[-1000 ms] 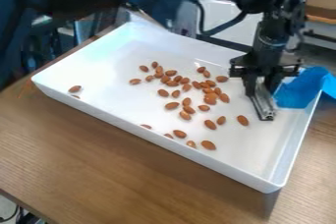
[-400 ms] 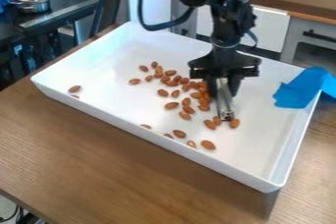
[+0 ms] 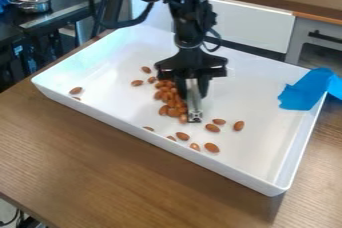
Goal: Sweep into pile
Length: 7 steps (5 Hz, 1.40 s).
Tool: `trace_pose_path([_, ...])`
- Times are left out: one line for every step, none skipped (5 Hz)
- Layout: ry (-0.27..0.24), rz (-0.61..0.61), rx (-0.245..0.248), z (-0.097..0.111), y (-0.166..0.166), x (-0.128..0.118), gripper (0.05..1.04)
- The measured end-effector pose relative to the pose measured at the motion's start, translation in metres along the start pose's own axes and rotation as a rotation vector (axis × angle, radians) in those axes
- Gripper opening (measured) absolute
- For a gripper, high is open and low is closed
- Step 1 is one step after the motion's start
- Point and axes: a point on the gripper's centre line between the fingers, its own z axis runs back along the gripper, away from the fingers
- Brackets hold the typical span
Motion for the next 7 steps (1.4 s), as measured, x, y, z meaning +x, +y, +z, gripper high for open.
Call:
trace_pose_path([-0.005, 0.029, 0.019, 0.003, 0.023, 0.0, 0.38])
trace_pose_path([0.009, 0.045, 0.055, 0.002, 0.04, 0.002, 0.38])
trace_pose_path([0.031, 0.089, 0.1, 0.003, 0.064, 0.006, 0.38])
trace_pose_path([0.071, 0.123, 0.152, 0.005, 0.091, 0.008, 0.38])
trace_pose_path([0.093, 0.145, 0.22, 0.009, 0.113, 0.008, 0.379])
trace_pose_path([0.107, 0.214, 0.324, 0.015, 0.138, 0.008, 0.379])
trace_pose_path([0.103, 0.247, 0.362, 0.017, 0.143, 0.007, 0.379])
